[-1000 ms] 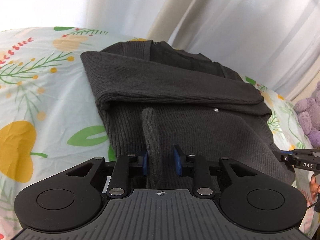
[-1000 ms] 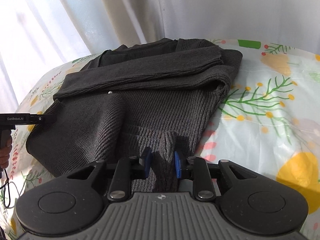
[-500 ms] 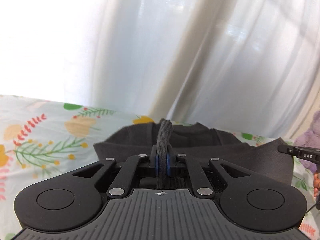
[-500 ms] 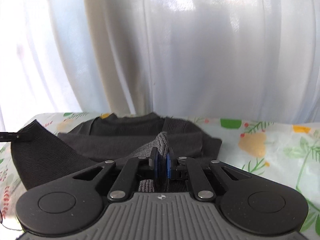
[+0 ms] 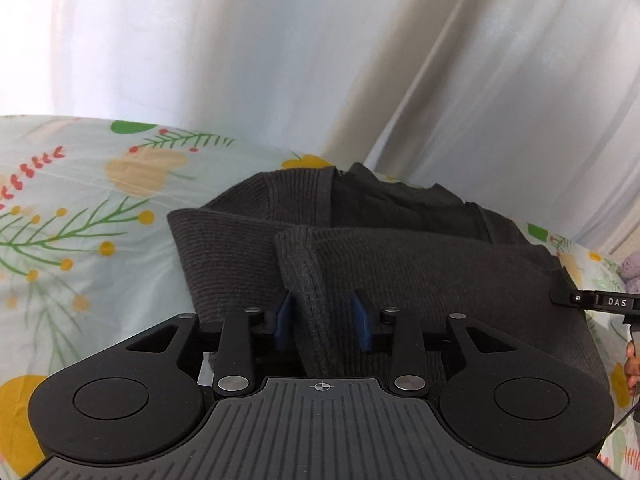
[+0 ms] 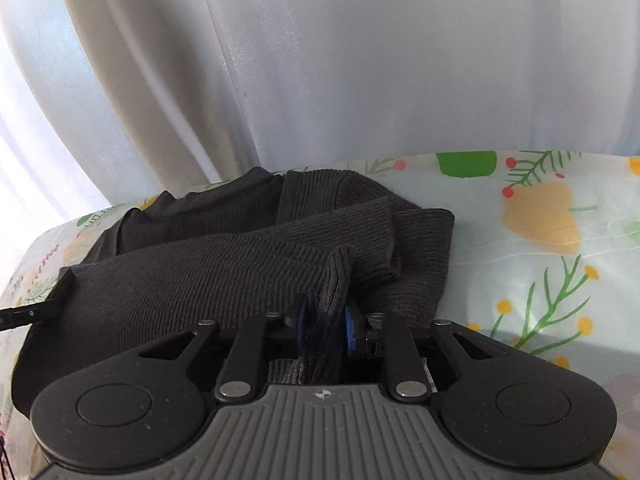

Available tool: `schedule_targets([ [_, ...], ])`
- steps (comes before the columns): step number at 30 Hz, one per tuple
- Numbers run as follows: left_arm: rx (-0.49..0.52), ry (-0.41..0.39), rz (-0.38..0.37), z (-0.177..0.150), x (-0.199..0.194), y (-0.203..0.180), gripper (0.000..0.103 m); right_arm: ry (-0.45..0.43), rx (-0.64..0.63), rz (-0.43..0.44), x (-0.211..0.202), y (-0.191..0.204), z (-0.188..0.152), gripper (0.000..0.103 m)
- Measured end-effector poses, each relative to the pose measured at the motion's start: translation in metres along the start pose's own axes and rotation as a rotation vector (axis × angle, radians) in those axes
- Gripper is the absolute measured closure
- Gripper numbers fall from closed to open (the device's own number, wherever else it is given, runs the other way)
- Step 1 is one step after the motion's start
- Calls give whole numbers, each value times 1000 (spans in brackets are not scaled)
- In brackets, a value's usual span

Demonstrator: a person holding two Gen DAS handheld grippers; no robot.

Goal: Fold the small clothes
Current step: 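Lift the hem with both tools and fold it up over the collar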

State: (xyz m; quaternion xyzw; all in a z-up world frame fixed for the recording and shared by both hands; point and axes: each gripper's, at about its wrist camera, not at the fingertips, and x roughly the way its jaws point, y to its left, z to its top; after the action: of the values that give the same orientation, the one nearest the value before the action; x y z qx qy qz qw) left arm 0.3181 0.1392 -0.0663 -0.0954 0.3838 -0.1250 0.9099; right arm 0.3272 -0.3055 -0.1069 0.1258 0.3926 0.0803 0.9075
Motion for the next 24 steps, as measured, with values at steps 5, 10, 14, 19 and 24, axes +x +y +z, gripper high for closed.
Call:
schedule_targets([
  [5, 52, 7, 40, -3, 5, -2, 93, -2, -99, -55, 7, 18, -2, 93],
  [10, 42, -115, 8, 22, -40, -6, 94, -80, -233, -88, -14, 40, 1, 95],
  [14, 57, -236, 24, 60, -56, -11, 94, -201, -271, -80, -39, 51, 31, 96],
  [19, 47, -230, 109, 85, -13, -14, 94, -284, -318, -175, -20, 65, 70, 96],
  [24, 69, -191, 202, 78, 30, -19, 94, -255, -353, -243, 22, 68, 79, 96],
])
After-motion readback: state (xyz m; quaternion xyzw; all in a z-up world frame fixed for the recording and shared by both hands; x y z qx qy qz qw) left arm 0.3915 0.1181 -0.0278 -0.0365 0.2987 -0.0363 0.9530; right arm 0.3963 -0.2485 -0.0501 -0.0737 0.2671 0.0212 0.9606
